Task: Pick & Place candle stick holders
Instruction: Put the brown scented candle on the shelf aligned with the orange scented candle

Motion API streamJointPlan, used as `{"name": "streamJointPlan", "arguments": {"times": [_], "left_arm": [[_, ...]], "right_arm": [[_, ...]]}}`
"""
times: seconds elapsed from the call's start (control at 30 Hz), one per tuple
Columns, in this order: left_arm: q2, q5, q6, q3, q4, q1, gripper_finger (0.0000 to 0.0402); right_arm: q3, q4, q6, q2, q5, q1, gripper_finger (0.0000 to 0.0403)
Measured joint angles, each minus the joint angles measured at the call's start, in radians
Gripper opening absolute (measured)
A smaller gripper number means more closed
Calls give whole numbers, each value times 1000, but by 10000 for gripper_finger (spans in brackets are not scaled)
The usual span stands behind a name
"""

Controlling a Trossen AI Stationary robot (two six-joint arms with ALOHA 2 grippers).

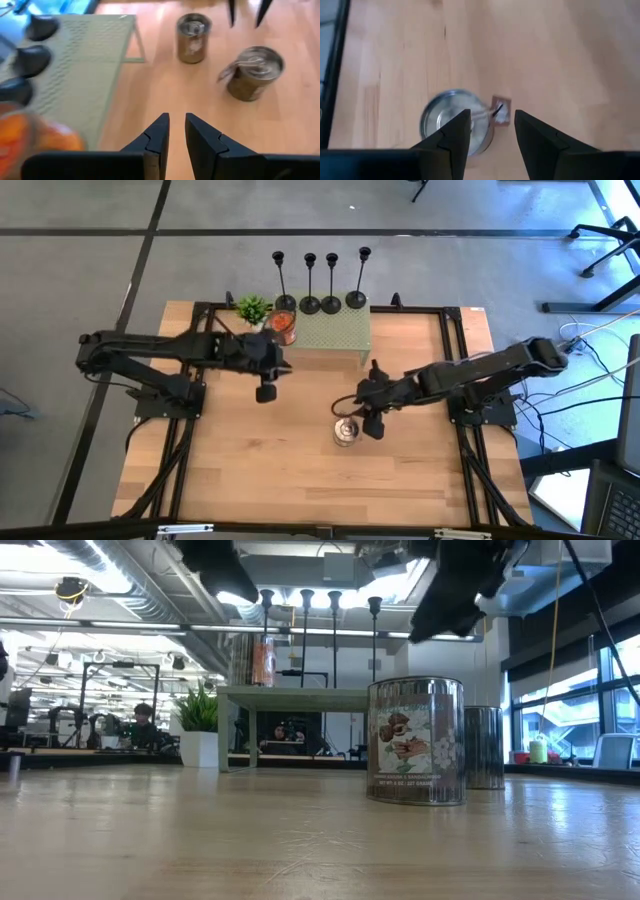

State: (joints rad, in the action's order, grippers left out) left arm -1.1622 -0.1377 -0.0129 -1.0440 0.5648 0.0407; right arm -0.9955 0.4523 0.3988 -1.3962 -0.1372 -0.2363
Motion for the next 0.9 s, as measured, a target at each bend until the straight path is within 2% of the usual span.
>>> {"name": "streamJointPlan", "arguments": {"times": [0.23,0.37,0.57,0.67,0.9], "left_arm": [[0,1,60,139,-160,-96,58],[0,0,118,179,-173,-141,58],[-1,-1,133,203,-203,-189,58],[0,-2,132,203,-206,-200,58],[0,-3,132,203,-211,-204,58]], "right_arm": [[0,-1,14,-121,37,-1,158],[0,-1,40,-187,61,-1,158],[-4,-35,115,-218,59,1,153],[-4,-51,115,-220,71,1,129],[-3,-64,118,-220,87,1,38]]}}
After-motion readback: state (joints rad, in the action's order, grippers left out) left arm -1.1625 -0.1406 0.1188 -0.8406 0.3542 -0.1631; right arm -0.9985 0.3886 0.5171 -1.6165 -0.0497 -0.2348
